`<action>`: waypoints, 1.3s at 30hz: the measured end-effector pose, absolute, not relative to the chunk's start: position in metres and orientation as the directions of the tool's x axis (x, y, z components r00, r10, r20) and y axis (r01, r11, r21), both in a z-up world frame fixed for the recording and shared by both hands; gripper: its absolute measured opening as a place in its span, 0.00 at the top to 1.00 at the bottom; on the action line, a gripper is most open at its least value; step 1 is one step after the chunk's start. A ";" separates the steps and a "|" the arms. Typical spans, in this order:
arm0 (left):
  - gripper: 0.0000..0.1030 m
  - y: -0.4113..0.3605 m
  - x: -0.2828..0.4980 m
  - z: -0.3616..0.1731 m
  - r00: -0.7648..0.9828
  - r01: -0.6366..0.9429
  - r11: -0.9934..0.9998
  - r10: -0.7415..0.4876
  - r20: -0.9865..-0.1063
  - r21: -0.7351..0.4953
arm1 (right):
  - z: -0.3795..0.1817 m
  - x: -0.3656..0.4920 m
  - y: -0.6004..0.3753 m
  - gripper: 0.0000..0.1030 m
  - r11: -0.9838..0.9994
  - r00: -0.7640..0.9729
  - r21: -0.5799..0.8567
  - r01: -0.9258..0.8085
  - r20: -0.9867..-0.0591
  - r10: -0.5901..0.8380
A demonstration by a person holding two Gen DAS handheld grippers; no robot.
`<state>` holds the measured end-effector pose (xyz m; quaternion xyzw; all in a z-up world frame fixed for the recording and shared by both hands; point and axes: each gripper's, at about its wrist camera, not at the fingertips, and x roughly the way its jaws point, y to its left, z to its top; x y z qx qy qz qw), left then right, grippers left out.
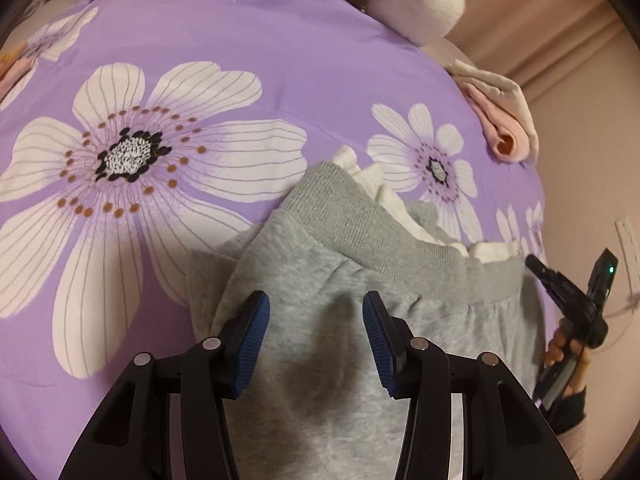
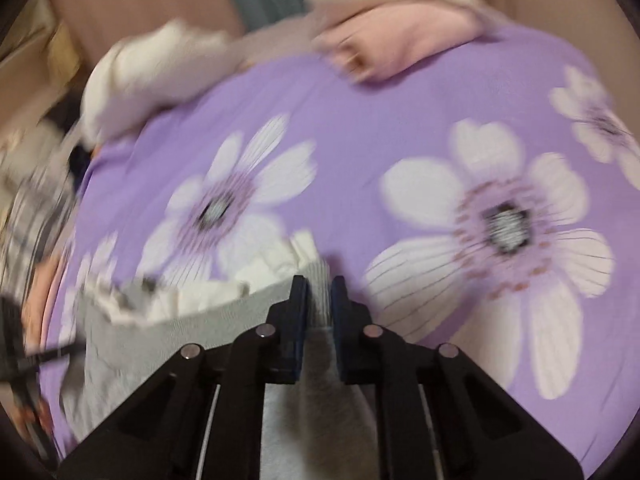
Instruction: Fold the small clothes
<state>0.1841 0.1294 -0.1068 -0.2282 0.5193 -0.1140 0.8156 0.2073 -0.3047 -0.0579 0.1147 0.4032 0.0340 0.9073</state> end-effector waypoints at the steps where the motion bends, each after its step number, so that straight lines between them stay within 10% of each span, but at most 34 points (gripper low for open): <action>1: 0.54 0.130 0.184 -0.106 0.437 -0.052 0.871 -0.419 -0.796 -0.488 | -0.064 0.212 -0.307 0.95 0.965 0.651 0.259 0.024 -0.737 0.182; 10: 0.54 0.125 0.164 -0.092 0.464 -0.018 0.892 -0.394 -0.794 -0.452 | -0.045 0.162 -0.290 0.90 0.972 0.695 0.220 -0.084 -0.686 0.215; 14: 0.54 0.114 0.133 -0.083 0.498 0.065 0.920 -0.366 -0.786 -0.387 | -0.039 0.113 -0.267 0.70 0.952 0.678 0.203 -0.227 -0.669 0.304; 24: 0.54 0.118 0.075 -0.105 0.493 0.099 0.931 -0.353 -0.795 -0.352 | -0.105 0.033 -0.262 0.73 0.967 0.592 -0.056 -0.249 -0.799 0.106; 32: 0.53 0.158 0.033 -0.100 0.523 -0.018 0.899 -0.365 -0.770 -0.439 | -0.092 0.009 -0.293 0.72 0.988 0.618 0.047 -0.145 -0.776 0.127; 36: 0.41 0.177 0.010 -0.103 0.548 -0.082 0.837 -0.416 -0.726 -0.542 | -0.072 -0.029 -0.290 0.41 0.976 0.686 0.162 -0.144 -0.695 0.216; 39: 0.40 0.187 0.002 -0.113 0.557 -0.133 0.743 -0.492 -0.670 -0.656 | -0.070 -0.050 -0.280 0.40 0.943 0.688 0.287 -0.169 -0.651 0.321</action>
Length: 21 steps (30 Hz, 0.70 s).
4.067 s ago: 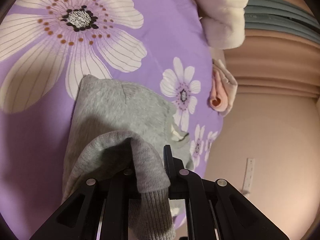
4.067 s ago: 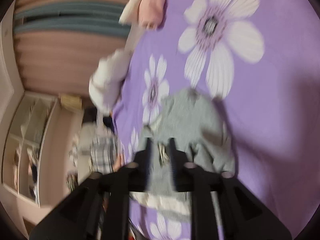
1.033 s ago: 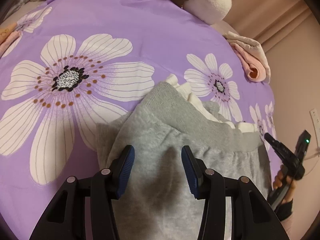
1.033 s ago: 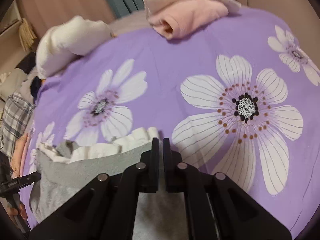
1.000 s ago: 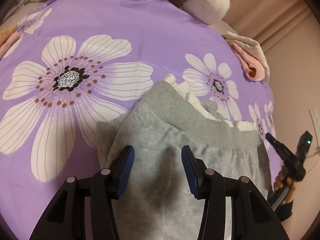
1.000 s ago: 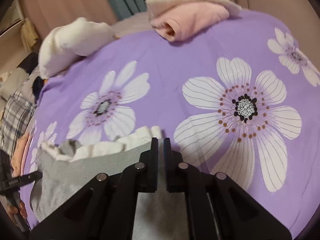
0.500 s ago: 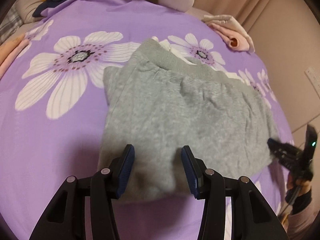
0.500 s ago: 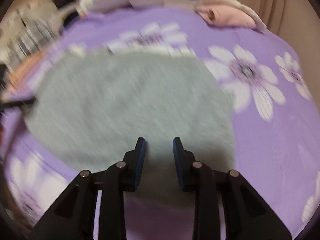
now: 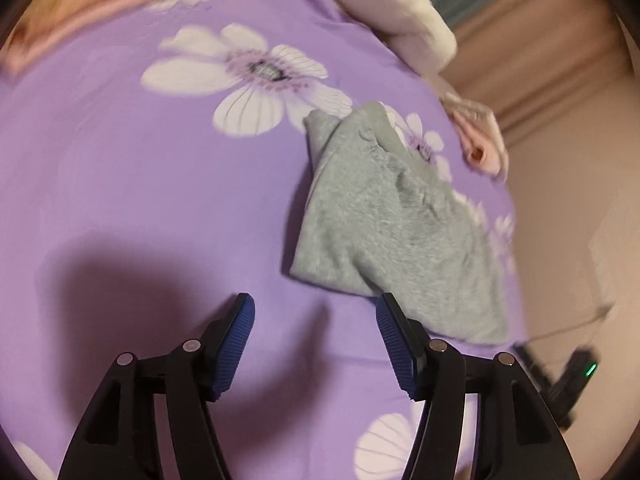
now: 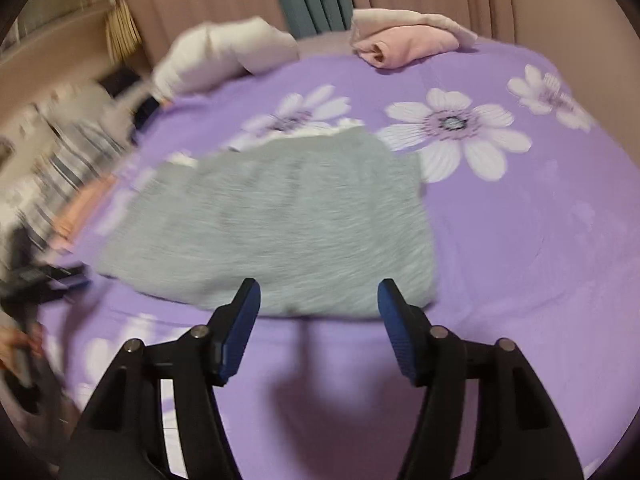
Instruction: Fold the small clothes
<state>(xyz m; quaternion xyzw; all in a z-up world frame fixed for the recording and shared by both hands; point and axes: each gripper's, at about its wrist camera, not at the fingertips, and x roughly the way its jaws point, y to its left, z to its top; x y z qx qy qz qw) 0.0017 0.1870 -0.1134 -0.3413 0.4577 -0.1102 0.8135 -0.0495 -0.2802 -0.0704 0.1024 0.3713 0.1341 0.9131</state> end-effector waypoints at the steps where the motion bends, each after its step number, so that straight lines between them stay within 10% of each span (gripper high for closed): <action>1: 0.40 0.189 0.000 -0.117 0.565 -0.138 0.702 -0.524 -0.638 -0.699 | -0.071 -0.054 -0.274 0.40 0.931 0.682 0.315 -0.185 -0.641 0.353; 21: 0.37 0.180 0.076 -0.139 0.527 -0.155 0.434 -0.723 -0.446 -0.887 | -0.073 -0.055 -0.216 0.37 0.899 0.616 0.339 -0.276 -0.656 0.437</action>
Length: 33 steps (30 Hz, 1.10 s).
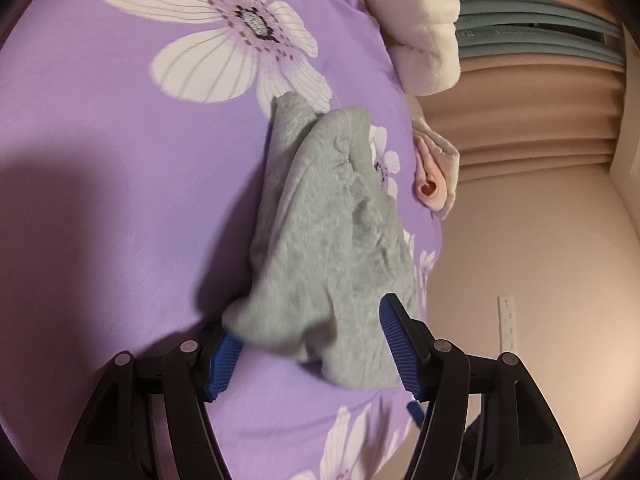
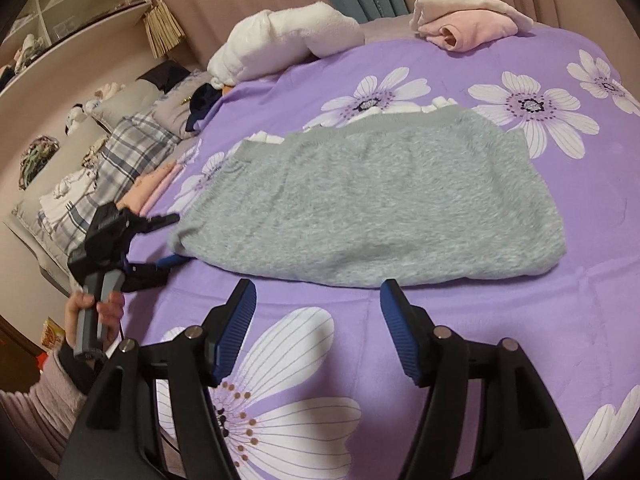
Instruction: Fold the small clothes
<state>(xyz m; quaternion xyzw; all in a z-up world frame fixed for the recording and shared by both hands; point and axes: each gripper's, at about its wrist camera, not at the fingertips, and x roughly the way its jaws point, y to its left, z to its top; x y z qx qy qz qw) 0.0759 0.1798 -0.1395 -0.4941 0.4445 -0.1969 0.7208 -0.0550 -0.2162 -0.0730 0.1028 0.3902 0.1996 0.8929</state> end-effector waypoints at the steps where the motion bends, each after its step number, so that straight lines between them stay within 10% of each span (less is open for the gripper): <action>1: 0.37 0.180 0.080 -0.140 0.529 -0.156 0.433 -0.722 -0.446 -0.888 | -0.073 -0.054 -0.215 0.37 0.900 0.615 0.337 -0.277 -0.657 0.435; 15: 0.37 0.164 0.117 -0.136 0.510 -0.155 0.503 -0.697 -0.505 -0.851 | -0.082 -0.028 -0.193 0.37 0.889 0.583 0.353 -0.290 -0.672 0.457; 26: 0.82 0.169 0.099 -0.140 0.522 -0.177 0.620 -0.600 -0.606 -0.765 | -0.064 0.024 -0.151 0.35 0.938 0.628 0.181 -0.295 -0.703 0.333; 33: 0.83 0.157 0.093 -0.123 0.541 -0.127 0.716 -0.530 -0.653 -0.686 | -0.050 0.066 -0.135 0.78 0.951 0.649 0.166 -0.260 -0.700 0.300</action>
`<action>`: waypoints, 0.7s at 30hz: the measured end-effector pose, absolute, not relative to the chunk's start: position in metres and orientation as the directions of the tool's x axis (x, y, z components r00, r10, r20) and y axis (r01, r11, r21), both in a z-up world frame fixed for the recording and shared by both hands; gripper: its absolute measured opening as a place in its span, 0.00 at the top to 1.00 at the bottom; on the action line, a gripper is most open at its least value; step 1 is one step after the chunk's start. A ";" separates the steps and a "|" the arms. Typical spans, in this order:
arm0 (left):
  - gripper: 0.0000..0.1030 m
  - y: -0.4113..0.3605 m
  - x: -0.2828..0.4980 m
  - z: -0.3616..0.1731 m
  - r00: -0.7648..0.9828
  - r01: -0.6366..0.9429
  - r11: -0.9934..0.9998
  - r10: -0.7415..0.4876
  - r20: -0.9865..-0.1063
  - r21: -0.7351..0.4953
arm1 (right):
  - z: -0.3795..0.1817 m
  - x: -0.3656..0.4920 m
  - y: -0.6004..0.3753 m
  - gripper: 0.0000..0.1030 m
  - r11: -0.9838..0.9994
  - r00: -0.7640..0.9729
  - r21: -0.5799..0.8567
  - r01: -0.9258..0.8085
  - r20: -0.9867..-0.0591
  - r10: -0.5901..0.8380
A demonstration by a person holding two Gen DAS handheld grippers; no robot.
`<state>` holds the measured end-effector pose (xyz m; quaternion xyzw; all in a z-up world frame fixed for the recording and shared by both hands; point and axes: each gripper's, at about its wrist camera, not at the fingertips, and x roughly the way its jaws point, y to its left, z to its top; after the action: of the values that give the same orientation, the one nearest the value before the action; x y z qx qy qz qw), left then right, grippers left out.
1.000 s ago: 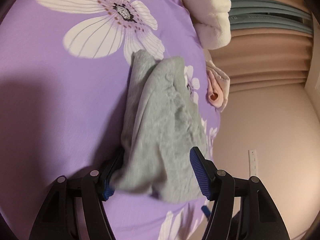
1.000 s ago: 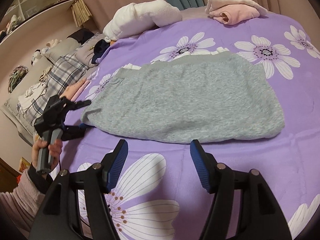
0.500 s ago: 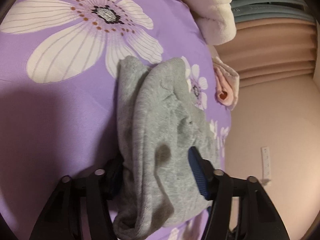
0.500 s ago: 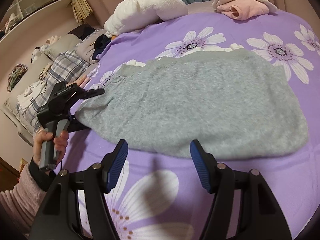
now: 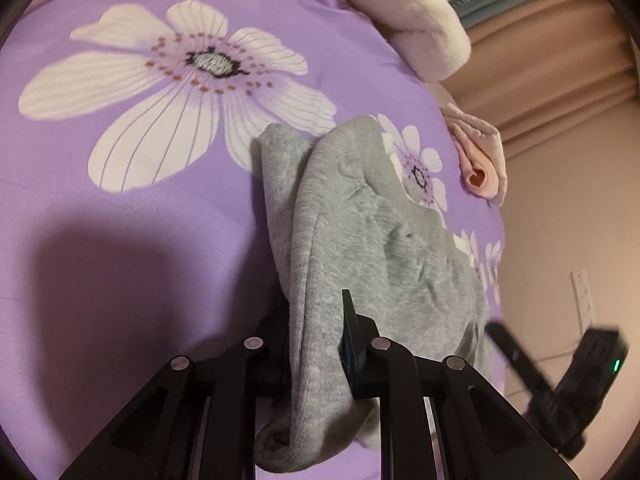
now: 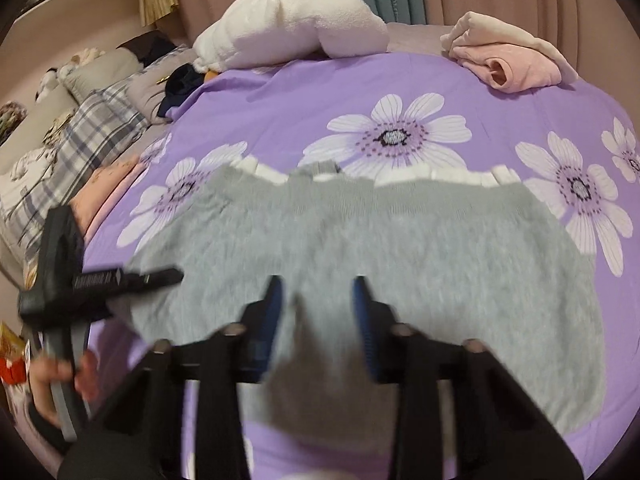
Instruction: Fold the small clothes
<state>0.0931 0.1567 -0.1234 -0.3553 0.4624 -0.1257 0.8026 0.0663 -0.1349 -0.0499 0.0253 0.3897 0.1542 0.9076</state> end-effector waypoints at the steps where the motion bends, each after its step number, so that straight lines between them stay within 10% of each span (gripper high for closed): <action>1: 0.83 0.156 0.093 -0.123 0.540 -0.125 0.722 -0.527 -0.657 -0.681 | -0.049 0.072 -0.133 0.79 0.953 0.657 0.162 -0.255 -0.695 0.294; 9: 0.83 0.157 0.096 -0.128 0.522 -0.138 0.709 -0.541 -0.659 -0.692 | -0.102 0.127 -0.127 0.86 0.972 0.532 0.146 -0.184 -0.816 0.224; 21: 0.83 0.153 0.099 -0.124 0.510 -0.144 0.734 -0.520 -0.685 -0.664 | -0.074 0.073 -0.138 0.81 0.951 0.578 0.205 -0.230 -0.757 0.303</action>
<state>0.0985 0.1527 -0.1244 -0.3453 0.4805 -0.1178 0.7975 0.0732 -0.1383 -0.0740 0.0421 0.4340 0.1504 0.8873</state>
